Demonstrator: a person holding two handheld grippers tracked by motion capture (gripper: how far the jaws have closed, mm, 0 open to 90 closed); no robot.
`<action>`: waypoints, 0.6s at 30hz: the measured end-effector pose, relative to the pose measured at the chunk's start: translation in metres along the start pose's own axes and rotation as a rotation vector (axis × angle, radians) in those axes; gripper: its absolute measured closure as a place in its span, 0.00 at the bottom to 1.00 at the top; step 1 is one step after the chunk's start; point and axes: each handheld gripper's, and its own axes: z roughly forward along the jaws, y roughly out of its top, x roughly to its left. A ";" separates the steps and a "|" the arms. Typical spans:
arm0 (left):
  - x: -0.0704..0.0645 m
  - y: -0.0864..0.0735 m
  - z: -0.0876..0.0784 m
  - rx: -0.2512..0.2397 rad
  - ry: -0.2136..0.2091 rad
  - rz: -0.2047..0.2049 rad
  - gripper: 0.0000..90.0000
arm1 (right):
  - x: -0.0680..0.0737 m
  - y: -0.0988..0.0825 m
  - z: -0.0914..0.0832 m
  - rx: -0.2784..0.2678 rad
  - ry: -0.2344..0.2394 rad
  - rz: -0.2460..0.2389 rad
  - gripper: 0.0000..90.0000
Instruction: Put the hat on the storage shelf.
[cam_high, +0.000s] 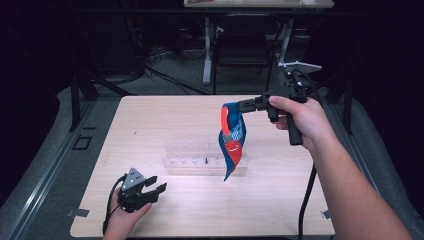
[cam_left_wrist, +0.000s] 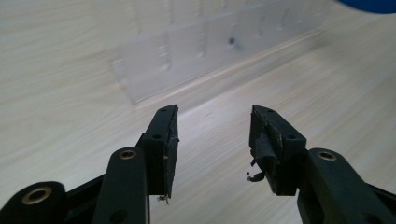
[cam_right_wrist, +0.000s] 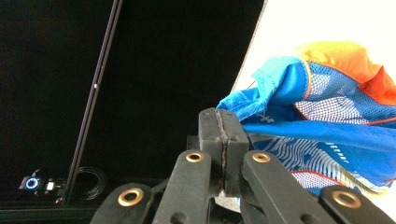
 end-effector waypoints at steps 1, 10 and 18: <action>-0.006 0.004 0.000 -0.003 -0.009 0.017 0.59 | 0.000 0.000 0.000 0.000 0.000 0.000 1.00; -0.060 0.041 0.011 -0.065 -0.110 0.139 0.61 | 0.001 0.004 0.013 0.012 0.009 -0.002 1.00; -0.099 0.066 0.023 -0.103 -0.171 0.199 0.59 | 0.002 0.005 0.023 0.010 0.024 0.000 1.00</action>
